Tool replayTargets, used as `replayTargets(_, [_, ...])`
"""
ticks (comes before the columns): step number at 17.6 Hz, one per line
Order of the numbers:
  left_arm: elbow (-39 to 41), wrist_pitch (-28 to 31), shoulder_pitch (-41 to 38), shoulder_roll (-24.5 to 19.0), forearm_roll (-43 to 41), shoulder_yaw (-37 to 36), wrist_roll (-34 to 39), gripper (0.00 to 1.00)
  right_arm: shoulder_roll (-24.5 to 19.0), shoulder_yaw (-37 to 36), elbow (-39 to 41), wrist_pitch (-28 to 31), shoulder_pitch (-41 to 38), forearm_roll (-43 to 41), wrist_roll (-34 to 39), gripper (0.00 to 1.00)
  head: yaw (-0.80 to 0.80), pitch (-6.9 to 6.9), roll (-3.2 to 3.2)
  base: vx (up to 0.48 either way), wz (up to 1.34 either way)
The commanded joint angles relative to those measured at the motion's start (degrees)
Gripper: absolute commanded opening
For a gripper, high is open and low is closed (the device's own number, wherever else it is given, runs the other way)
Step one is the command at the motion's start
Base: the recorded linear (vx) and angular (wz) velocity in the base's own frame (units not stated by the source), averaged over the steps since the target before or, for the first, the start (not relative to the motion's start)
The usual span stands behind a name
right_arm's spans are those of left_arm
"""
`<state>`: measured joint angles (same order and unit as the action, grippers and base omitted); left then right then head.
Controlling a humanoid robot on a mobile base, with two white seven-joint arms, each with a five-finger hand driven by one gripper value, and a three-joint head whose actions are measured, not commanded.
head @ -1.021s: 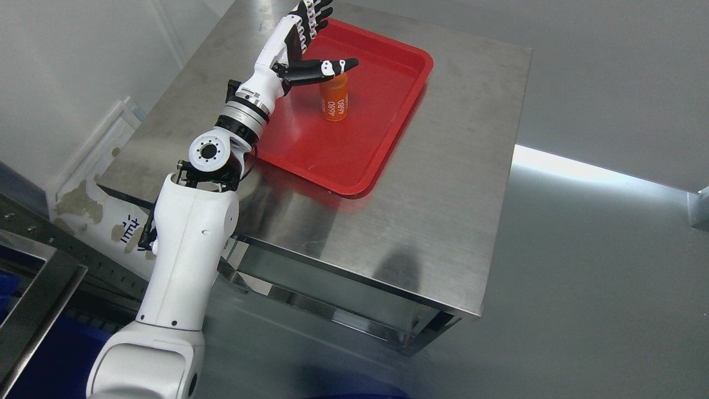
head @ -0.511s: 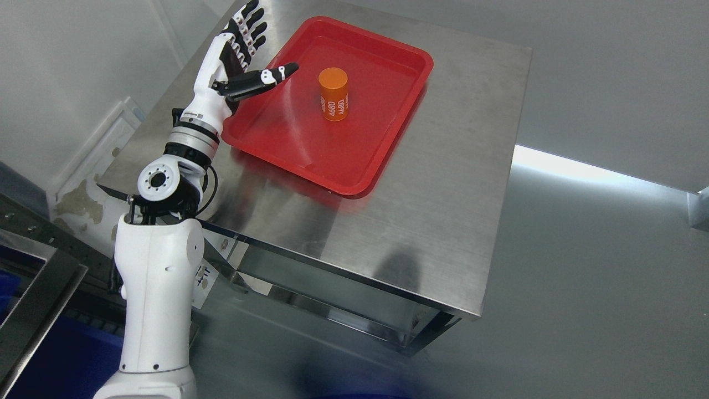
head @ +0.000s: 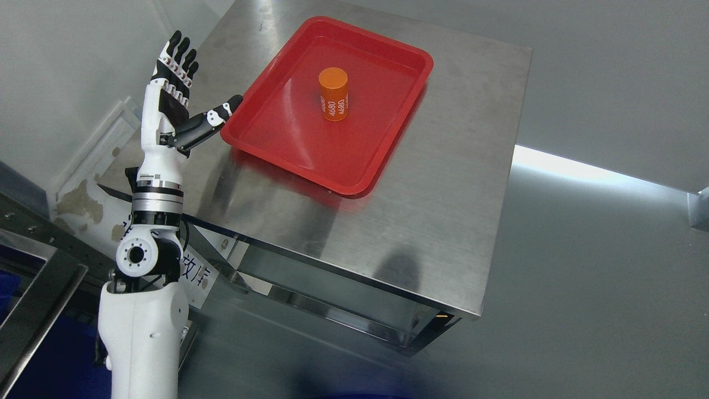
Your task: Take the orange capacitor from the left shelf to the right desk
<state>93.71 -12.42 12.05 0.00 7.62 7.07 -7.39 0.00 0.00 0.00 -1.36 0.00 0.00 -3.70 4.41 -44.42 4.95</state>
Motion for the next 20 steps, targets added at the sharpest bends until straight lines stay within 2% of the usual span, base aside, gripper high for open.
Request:
replayTargets(1, [4.9, -4.1, -4.3, -1.0, 0.0, 2.1, 0.5, 1.0, 1.0, -0.7, 1.0, 0.0, -1.2, 0.4, 0.0, 1.0, 0.0, 0.0, 0.0, 0.0, 0.0])
replayTargets(5, [4.9, -3.3, -4.2, -1.0, -0.1, -2.5, 7.4, 1.0, 1.0, -0.7, 1.0, 0.0, -1.2, 0.4, 0.0, 1.0, 0.0, 0.0, 0.0, 0.0, 0.0])
replayTargets(10, [4.9, -2.8, -4.2, -1.0, -0.1, -4.9, 7.3, 1.0, 1.0, -0.7, 1.0, 0.0, -1.2, 0.4, 0.0, 1.0, 0.0, 0.0, 0.0, 0.0, 0.0])
replayTargets(20, [4.9, -2.4, -4.3, -1.0, -0.1, -5.0, 7.4, 1.0, 1.0, -0.7, 1.0, 0.0, -1.2, 0.4, 0.0, 1.0, 0.0, 0.0, 0.0, 0.0, 0.0])
